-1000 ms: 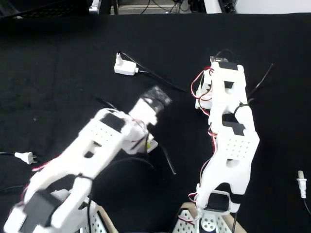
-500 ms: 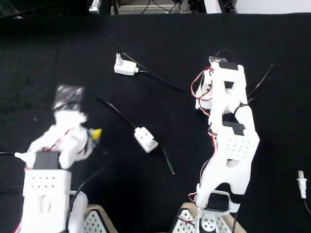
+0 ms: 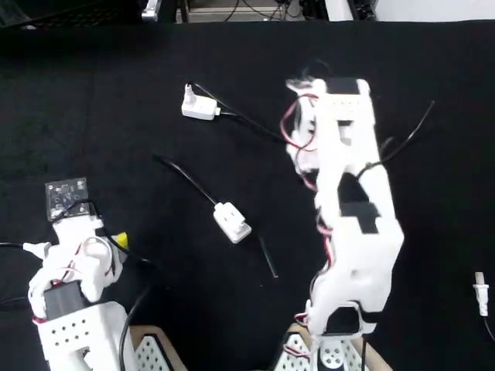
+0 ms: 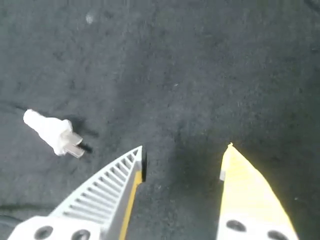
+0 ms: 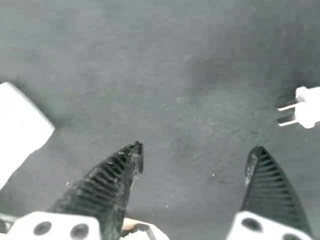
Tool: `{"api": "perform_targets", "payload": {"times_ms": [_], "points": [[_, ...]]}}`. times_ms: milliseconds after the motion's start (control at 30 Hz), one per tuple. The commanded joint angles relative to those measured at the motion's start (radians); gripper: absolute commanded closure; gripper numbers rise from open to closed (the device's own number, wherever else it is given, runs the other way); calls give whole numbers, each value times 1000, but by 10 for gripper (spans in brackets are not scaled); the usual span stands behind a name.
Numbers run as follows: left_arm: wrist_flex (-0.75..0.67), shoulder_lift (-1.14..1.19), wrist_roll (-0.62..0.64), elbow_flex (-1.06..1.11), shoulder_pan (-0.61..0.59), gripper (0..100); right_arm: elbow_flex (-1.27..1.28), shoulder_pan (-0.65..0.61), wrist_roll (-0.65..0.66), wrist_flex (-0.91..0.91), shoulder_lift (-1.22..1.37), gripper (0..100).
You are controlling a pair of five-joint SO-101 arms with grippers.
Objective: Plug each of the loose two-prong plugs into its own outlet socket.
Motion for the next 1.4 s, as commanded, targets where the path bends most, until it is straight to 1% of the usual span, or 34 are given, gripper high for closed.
{"api": "perform_targets", "payload": {"times_ms": [0,133,200,300,400,467,533,700,967,1067,1200,1367], "points": [[12,-38,-6,-1,31,742,-12,-89,34,41,-185,666],[12,-37,-6,-1,35,742,105,-226,25,41,-249,666],[12,-37,-9,-1,35,742,160,-325,14,41,-274,666],[12,-37,-9,-1,35,742,203,-466,-52,41,-314,666],[12,-37,-11,-1,33,742,232,-595,-68,41,-361,666],[12,-40,-11,-1,31,742,254,-663,-69,41,-387,666],[12,-41,-9,-1,31,742,280,-700,-69,40,-395,666],[12,-43,-9,-1,35,742,404,-709,-69,-41,-357,666],[12,-43,-8,-2,36,742,598,-709,-69,-292,-251,666],[12,-43,-8,-2,36,742,604,-701,-69,-367,-205,667],[12,-43,-8,-2,36,743,578,-649,-63,-450,-145,668],[12,-43,-8,-2,36,743,496,-562,-63,-460,-68,670]]}}
